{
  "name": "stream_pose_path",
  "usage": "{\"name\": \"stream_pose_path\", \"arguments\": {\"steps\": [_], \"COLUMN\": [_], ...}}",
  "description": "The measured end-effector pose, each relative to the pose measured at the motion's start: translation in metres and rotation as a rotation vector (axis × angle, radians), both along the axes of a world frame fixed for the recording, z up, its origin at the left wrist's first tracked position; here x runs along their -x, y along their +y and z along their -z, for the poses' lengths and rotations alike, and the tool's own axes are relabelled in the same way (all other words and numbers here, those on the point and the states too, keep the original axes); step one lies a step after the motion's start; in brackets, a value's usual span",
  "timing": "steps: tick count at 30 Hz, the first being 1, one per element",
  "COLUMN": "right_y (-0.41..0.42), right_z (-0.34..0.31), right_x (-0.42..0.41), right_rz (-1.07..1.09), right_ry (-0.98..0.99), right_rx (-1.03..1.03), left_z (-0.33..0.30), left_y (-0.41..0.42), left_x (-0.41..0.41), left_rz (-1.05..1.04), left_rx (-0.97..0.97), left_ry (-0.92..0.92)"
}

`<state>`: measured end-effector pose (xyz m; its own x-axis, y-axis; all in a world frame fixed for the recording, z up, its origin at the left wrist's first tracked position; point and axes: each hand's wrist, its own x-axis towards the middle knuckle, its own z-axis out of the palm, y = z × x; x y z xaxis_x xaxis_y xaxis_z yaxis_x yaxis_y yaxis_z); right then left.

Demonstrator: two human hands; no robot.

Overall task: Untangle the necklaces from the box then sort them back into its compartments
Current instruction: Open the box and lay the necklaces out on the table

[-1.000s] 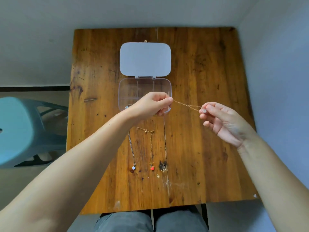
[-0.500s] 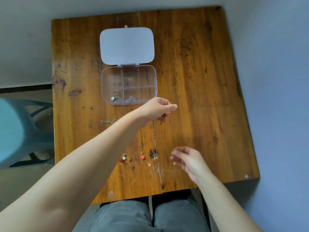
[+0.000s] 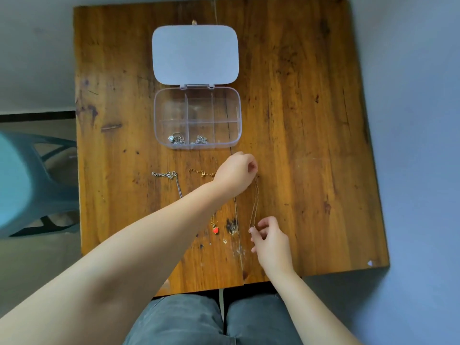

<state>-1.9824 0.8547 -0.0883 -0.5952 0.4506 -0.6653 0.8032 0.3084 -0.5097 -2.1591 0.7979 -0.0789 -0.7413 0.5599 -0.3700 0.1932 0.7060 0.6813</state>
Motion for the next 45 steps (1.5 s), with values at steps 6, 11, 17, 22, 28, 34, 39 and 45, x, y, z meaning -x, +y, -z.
{"name": "stream_pose_path", "arguments": {"steps": [6,11,17,22,28,34,39,45], "right_y": [0.014,0.002,-0.051,-0.071,-0.08,-0.079,-0.072,-0.055], "right_z": [-0.022,-0.055,-0.047,-0.026,-0.024,-0.028,-0.027,-0.056], "right_x": [0.034,0.146,0.254,0.284,0.295,0.293,0.292,0.276], "right_rz": [-0.016,-0.239,-0.829,-1.171,-1.324,-1.327,-1.229,-0.943], "right_ry": [0.089,0.432,0.347,0.164,0.053,0.029,-0.037,0.225], "right_rx": [-0.023,-0.087,-0.225,-0.394,-0.465,-0.506,-0.312,-0.231], "left_z": [-0.022,-0.022,0.0,0.004,0.005,0.002,0.0,-0.007], "left_y": [-0.036,-0.11,-0.155,-0.148,-0.149,-0.149,-0.149,-0.141], "left_x": [0.013,0.039,0.041,0.049,0.052,0.054,0.054,0.053], "left_rz": [0.081,-0.195,-0.391,-0.396,-0.394,-0.381,-0.372,-0.425], "left_rx": [-0.152,-0.069,0.053,-0.004,-0.017,0.002,0.015,0.168], "left_ry": [0.156,0.478,0.394,0.346,0.348,0.348,0.353,0.407]}}
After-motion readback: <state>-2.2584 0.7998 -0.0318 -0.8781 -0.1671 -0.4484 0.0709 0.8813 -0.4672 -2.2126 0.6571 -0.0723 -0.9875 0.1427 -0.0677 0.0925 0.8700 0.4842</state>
